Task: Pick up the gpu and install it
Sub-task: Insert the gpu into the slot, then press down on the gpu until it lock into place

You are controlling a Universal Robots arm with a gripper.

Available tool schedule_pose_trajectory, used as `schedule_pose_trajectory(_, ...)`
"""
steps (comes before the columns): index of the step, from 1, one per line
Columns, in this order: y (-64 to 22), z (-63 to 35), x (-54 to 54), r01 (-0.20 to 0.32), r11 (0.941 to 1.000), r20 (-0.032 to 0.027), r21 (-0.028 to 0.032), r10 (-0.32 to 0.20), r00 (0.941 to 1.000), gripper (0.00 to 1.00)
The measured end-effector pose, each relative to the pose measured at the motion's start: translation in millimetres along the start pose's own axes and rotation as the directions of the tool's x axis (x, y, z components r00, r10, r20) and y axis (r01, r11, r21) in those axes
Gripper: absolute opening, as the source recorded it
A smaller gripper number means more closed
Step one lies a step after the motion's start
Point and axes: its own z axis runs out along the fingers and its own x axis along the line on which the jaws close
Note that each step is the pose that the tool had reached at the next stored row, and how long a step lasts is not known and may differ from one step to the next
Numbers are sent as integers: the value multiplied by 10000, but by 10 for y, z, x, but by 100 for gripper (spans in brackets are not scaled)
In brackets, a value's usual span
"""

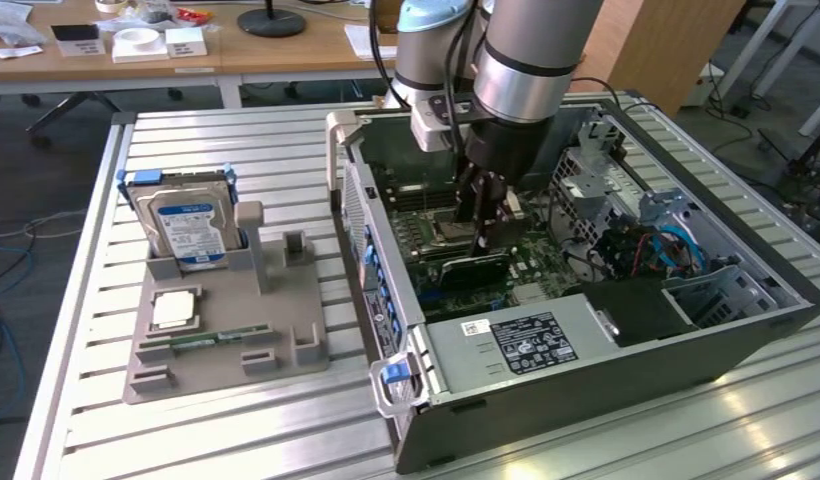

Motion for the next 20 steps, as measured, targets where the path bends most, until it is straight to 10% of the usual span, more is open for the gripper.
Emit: schedule_pose_trajectory(20,0,-22,-1,0,10000,-1,0,0,10000,56)
